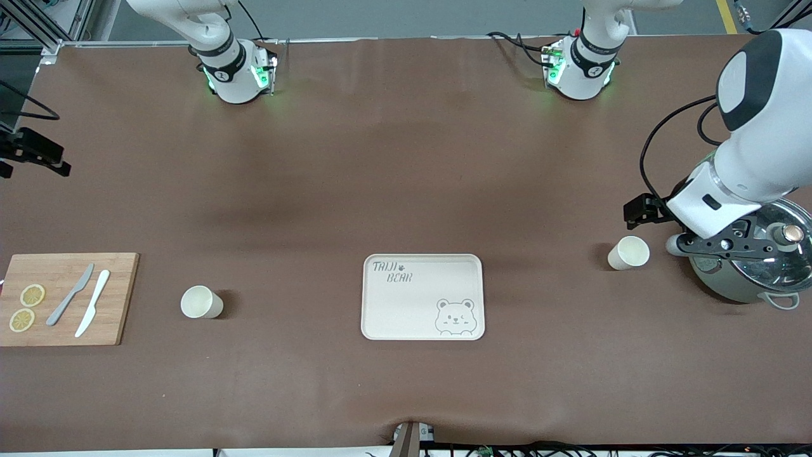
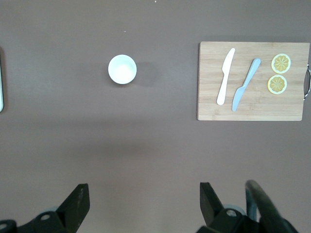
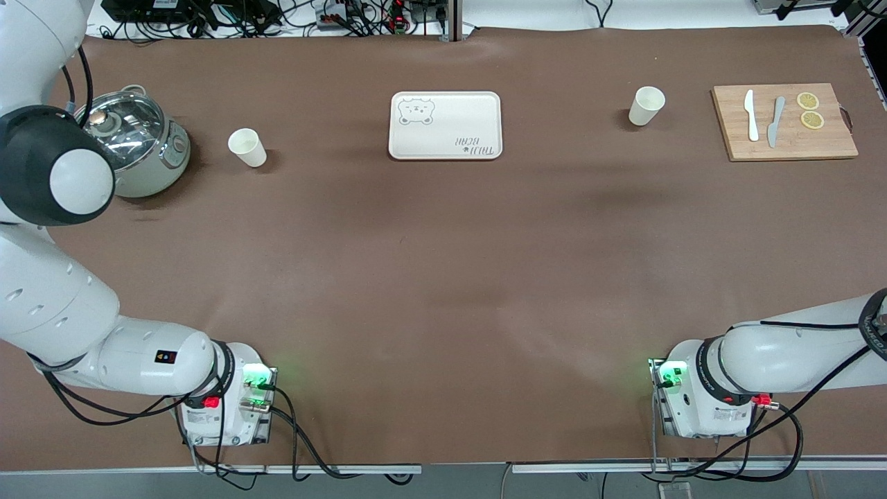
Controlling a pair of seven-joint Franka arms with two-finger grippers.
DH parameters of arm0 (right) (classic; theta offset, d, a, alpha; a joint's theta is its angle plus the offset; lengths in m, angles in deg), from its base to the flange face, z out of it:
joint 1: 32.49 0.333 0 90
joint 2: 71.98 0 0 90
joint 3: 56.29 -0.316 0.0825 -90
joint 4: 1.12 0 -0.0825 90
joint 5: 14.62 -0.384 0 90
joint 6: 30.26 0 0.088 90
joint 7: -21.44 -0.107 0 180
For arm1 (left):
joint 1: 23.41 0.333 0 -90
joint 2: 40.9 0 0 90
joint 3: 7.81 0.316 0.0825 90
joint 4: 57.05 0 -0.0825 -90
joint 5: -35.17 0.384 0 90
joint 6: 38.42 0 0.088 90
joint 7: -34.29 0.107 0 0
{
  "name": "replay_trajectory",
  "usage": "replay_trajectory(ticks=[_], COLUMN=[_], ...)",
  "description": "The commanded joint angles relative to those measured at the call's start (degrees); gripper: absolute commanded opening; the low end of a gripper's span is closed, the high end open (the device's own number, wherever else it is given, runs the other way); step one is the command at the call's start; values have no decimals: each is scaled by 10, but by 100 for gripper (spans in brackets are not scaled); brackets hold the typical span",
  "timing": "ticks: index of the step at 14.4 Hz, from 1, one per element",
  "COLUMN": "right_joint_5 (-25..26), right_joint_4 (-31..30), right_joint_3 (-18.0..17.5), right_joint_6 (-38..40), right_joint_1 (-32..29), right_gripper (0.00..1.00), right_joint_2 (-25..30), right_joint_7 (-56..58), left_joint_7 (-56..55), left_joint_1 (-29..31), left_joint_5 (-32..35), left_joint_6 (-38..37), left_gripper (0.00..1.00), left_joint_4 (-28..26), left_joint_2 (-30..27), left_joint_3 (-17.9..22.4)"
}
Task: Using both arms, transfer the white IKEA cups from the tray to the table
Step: 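Open the right gripper and raise it away from the cup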
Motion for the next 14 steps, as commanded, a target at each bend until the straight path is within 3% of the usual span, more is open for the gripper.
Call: replay_trajectory(ticks=[1,12,14], right_joint_5=[10,17,34], right_joint_4=[-22,0,0], right_joint_3=[0,4,5], right_joint_6=[-7,-8,-23], right_joint_1=[2,-8,-32], right_gripper=[100,100,100], right_joint_2=[22,15,15], right_joint_7=[-11,-5,55], left_joint_7=[-4,-14,-14], left_joint_1=[-6,-8,-7], left_joint_5=[-7,-2,-2], left_joint_6=[2,12,21], left_gripper=[100,100,100], left_joint_4=[9,14,13], left_joint_2=[2,3,3], left_joint_3=[8,7,8])
